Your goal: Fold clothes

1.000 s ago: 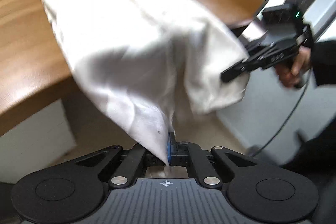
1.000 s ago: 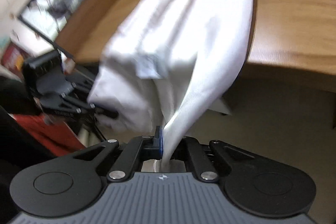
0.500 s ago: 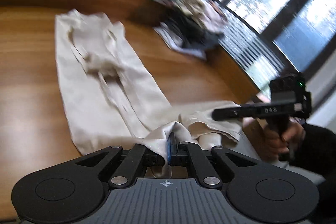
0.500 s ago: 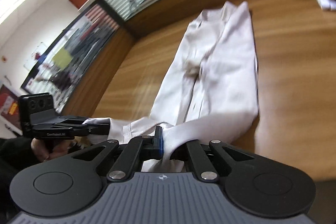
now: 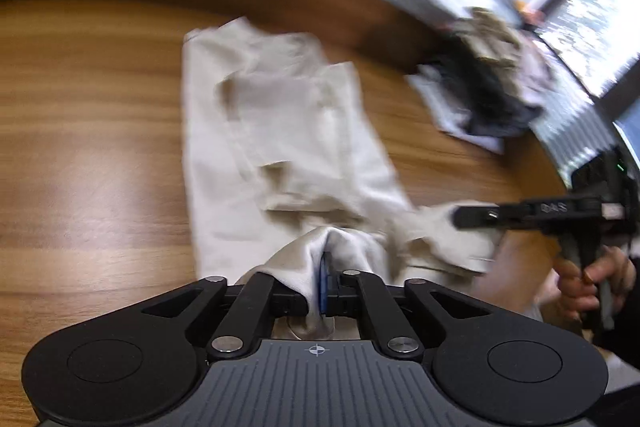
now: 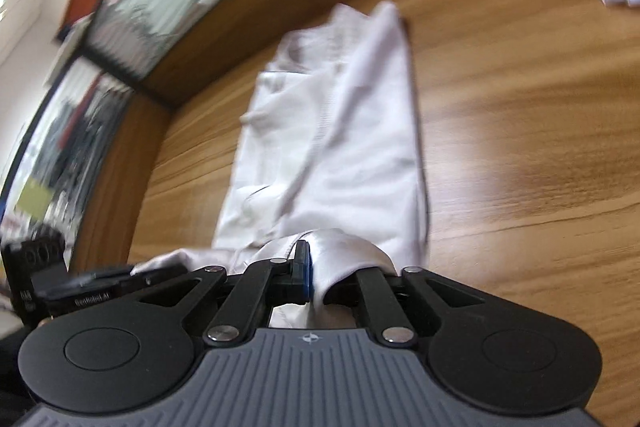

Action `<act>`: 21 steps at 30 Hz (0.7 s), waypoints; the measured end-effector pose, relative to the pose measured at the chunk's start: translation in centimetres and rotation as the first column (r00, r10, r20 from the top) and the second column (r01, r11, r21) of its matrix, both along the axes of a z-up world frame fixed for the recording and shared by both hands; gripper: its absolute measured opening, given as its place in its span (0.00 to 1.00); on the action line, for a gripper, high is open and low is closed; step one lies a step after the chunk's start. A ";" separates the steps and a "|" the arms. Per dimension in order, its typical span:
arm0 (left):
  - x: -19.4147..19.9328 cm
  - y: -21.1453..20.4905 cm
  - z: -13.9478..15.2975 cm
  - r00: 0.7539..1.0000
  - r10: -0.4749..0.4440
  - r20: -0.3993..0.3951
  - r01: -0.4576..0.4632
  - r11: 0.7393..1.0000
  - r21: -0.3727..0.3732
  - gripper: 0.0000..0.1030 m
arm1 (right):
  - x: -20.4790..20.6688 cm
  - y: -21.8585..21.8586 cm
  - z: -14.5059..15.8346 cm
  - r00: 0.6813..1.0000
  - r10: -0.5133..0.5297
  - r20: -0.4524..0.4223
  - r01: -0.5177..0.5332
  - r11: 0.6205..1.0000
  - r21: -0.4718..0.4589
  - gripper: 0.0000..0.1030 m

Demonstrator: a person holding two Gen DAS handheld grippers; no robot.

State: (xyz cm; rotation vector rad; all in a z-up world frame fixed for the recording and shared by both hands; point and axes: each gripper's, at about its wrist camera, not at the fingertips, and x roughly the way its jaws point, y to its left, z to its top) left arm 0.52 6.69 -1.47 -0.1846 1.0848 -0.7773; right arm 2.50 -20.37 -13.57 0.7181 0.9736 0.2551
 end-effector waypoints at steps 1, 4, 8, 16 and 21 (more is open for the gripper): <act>0.4 0.0 -0.4 1.000 0.018 -0.015 -0.018 1.000 0.006 0.07 | 0.6 -0.5 -0.7 1.000 -0.013 -0.020 0.013 1.000 0.020 0.07; 1.0 0.1 -0.9 0.997 0.059 -0.043 -0.059 0.998 0.008 0.28 | 1.6 -1.6 -2.1 0.998 -0.022 -0.060 0.026 0.998 0.054 0.15; 0.4 0.6 -0.2 0.994 0.091 -0.060 -0.093 0.995 -0.034 0.46 | 2.1 -1.8 -2.3 0.995 0.028 -0.092 -0.024 0.999 0.036 0.40; -0.3 0.0 -0.9 0.992 0.050 -0.118 -0.054 0.998 -0.027 0.55 | 1.7 -1.2 -1.9 0.990 0.075 -0.120 -0.064 0.994 0.092 0.56; 0.2 -0.4 -1.5 0.990 0.003 -0.142 -0.005 1.000 -0.012 0.55 | 1.1 0.2 -3.0 0.985 0.071 -0.157 -0.060 0.996 0.073 0.56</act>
